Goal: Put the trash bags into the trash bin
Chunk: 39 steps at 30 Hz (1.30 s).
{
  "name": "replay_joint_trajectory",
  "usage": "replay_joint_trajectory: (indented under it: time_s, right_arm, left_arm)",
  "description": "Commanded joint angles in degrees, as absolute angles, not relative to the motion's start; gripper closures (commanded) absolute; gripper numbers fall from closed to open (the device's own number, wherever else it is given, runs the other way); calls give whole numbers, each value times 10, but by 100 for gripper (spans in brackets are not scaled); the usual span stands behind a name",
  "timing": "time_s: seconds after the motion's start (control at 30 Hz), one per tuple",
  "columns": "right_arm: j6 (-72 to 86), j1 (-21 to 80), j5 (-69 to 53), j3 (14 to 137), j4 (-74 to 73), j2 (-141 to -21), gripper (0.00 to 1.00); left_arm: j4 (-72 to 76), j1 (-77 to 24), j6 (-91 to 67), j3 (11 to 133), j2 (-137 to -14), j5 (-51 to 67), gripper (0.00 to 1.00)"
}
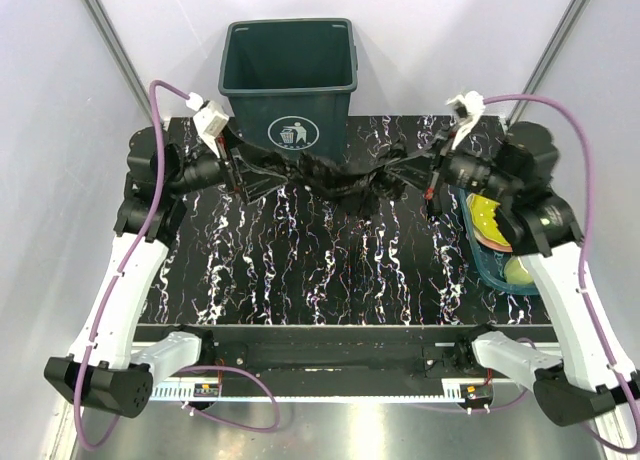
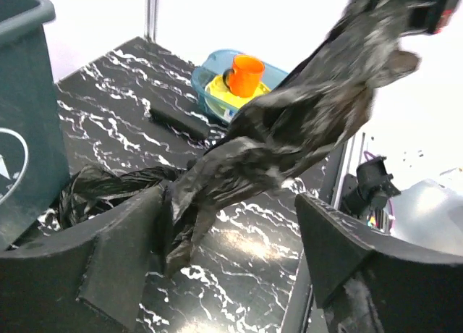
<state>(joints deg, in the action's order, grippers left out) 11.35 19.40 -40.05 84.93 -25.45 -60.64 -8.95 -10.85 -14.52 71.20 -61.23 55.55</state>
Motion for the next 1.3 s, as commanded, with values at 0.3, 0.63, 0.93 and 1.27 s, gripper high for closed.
replay_joint_trajectory:
  time_s: [0.3,0.63,0.93,1.27]
  right_arm:
    - [56,255,-500,756,-293,-659,100]
    - [-43,305,-503,790,-352,-664,100]
    - [-86,305,-489,854,-358,-699,100]
    - [-179,327,-478,876,-366,-710,100]
  left_arm:
    - [-338,-232,154,770,-613,509,11]
    - [-357,-339,217,759,-672,452,11]
    - [-326,-346,140,705,-629,505,10]
    - [-305,-329,94,715,-645,615,72]
